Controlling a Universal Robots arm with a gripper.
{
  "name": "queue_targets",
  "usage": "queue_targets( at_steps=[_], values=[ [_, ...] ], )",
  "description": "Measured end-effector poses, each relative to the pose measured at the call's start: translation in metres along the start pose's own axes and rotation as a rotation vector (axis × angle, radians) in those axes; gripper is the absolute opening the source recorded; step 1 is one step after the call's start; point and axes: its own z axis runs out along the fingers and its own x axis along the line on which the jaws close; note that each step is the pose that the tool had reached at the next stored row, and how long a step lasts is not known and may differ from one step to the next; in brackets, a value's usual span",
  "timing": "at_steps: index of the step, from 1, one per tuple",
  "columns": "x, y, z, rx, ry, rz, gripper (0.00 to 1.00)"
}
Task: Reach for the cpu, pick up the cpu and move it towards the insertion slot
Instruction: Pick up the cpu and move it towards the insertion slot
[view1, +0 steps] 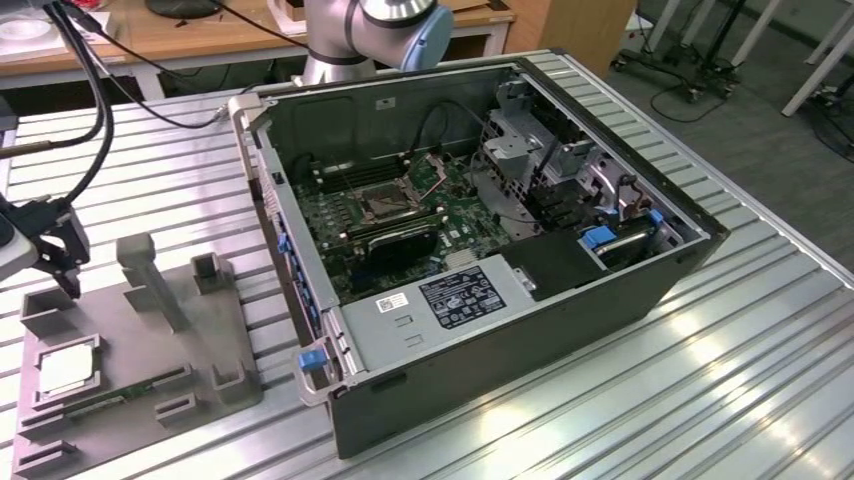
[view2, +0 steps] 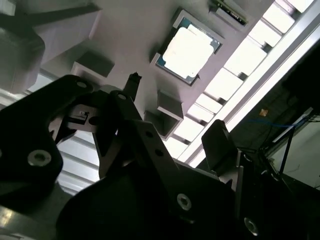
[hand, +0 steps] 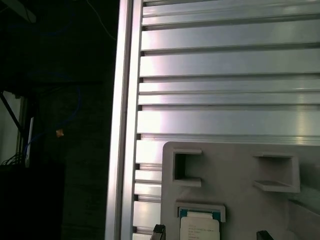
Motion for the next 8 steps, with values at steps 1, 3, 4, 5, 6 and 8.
queue_targets(
  at_steps=[1, 3, 4, 5, 6, 8],
  values=[
    [0.0002, -0.0003, 0.0002, 0.0002, 0.0002, 0.0, 0.77],
    [0.0003, -0.0004, 0.0006, 0.0002, 0.0003, 0.0, 0.77],
    [0.0003, -0.0005, 0.0009, 0.0002, -0.0001, 0.0, 0.77],
    [0.0003, -0.0005, 0.0011, 0.0002, -0.0003, 0.0, 0.77],
    [0.0003, -0.0005, 0.0011, 0.0002, -0.0003, 0.0, 0.77],
    [0.0003, -0.0005, 0.0012, 0.0002, -0.0003, 0.0, 0.77]
  ],
)
